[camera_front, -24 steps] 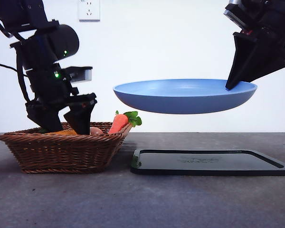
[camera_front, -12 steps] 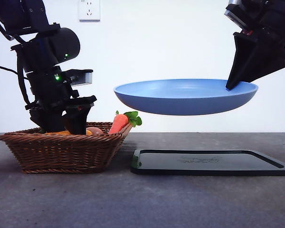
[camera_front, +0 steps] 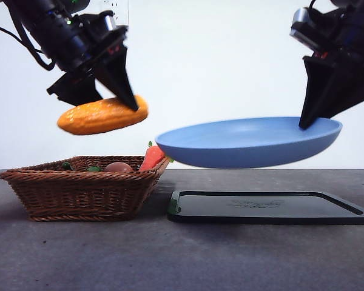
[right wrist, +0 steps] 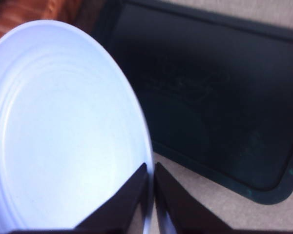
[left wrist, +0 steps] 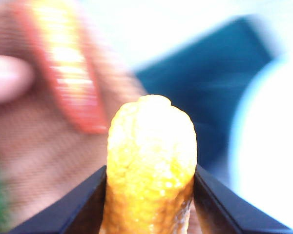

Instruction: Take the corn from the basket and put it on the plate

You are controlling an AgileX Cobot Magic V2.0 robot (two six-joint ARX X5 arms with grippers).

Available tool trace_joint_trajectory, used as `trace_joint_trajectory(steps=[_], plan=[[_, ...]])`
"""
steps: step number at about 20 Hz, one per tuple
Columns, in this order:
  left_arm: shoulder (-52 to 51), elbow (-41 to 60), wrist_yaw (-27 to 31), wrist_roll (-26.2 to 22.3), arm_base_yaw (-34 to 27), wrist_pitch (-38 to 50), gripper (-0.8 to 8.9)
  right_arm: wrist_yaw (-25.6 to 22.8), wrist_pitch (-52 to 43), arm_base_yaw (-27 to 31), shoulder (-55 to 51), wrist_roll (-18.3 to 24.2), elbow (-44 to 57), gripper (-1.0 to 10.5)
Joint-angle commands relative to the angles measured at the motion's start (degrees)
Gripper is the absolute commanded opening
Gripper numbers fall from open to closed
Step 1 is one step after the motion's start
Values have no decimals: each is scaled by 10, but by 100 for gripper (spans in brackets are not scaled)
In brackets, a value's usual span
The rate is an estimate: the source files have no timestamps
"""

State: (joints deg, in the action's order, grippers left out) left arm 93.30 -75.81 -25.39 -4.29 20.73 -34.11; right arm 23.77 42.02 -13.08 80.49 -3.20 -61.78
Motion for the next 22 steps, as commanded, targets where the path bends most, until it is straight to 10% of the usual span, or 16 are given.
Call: trace_joint_trajectory(steps=[1,22], plan=[[-3,-9,-57,19,20,-3,203,3,3,-4,24,3,-9,1],[87,-9,-8,-26,217,8,291,40,-24,-72,79,-13,-9,1]])
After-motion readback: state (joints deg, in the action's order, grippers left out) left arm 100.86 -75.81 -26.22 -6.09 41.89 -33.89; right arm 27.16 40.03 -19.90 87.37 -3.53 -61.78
